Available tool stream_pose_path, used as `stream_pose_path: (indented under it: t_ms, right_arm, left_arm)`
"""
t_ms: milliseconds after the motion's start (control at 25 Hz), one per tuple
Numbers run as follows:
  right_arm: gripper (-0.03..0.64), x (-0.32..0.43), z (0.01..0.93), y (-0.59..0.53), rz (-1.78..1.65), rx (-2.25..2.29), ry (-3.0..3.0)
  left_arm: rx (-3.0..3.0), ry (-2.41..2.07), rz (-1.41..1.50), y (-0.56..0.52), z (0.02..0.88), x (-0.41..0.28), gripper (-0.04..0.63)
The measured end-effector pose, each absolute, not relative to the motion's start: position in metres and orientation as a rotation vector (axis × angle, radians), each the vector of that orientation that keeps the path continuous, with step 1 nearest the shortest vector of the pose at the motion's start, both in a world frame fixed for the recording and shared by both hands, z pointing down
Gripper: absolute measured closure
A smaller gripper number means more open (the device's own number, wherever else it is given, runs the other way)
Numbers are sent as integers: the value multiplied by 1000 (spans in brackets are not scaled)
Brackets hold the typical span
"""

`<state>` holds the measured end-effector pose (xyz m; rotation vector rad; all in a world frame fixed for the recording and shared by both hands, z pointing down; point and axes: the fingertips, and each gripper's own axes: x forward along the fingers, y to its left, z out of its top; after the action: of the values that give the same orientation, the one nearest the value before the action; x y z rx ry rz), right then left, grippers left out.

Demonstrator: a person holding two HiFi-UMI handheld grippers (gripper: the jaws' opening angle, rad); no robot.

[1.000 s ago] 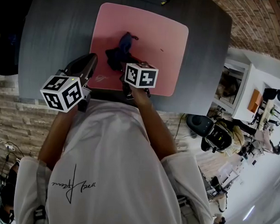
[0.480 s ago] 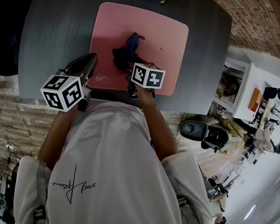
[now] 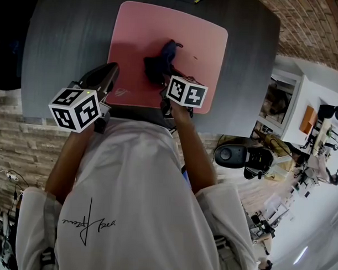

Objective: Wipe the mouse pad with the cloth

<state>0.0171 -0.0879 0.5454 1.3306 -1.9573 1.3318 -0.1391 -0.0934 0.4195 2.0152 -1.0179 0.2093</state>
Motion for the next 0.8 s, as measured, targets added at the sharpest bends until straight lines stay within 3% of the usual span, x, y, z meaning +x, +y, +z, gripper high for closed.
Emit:
stream_pose_path:
  t_ms: [800]
  right_arm:
    - [529, 70, 546, -85, 1371, 1473, -1891]
  left_arm:
    - [2009, -994, 231, -91, 425, -134, 581]
